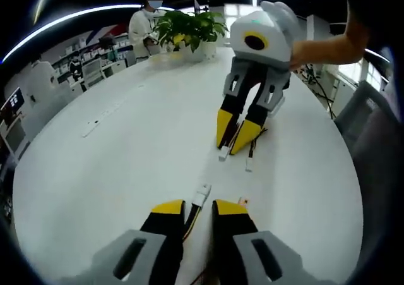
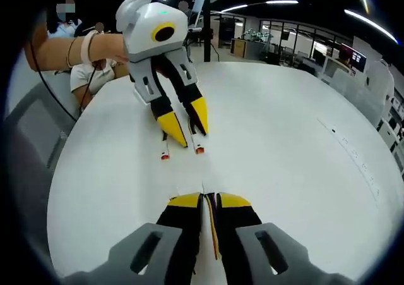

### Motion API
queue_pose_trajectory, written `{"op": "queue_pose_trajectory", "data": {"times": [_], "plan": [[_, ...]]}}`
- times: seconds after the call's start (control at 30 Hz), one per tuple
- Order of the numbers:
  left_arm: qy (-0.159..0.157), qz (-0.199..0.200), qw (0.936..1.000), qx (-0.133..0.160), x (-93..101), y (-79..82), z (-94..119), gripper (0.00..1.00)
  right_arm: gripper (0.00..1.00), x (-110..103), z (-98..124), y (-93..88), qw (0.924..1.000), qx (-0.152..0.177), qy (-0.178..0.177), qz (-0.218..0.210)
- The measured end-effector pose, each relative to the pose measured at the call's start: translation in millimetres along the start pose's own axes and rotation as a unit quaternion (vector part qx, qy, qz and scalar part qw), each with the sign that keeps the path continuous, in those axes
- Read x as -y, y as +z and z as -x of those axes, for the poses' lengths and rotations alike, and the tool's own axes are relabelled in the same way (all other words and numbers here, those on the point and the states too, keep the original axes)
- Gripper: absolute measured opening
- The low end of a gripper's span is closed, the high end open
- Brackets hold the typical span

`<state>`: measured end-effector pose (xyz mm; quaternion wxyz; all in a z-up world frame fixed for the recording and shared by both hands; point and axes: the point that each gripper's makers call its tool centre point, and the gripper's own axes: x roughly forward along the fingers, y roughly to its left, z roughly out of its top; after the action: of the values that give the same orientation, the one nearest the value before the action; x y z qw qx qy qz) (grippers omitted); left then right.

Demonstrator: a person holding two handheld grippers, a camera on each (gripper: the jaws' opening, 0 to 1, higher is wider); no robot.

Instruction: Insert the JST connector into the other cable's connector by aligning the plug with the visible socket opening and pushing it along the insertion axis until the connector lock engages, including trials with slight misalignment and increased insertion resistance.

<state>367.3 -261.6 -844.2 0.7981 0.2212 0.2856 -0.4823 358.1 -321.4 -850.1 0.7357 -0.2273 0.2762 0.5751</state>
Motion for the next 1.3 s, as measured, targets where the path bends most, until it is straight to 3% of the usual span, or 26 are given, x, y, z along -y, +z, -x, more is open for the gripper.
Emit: {"op": "queue_pose_trajectory", "data": {"times": [0.43,1.1,1.3], "plan": [[-0.019,-0.005,0.9997,0.012,4.0,0.1,0.0,0.02,0.04,-0.2,-0.9,0.7,0.9999,0.004,0.01,0.007],[-0.041,-0.013,0.9988,0.025,7.4,0.9,1.5,0.0,0.04,-0.1,-2.5,2.3,0.9994,0.005,0.021,0.026],[-0.046,-0.016,0.9982,0.034,9.7,8.9,3.8,0.0,0.04,1.4,2.3,11.0,0.9992,0.016,0.019,0.031]]}}
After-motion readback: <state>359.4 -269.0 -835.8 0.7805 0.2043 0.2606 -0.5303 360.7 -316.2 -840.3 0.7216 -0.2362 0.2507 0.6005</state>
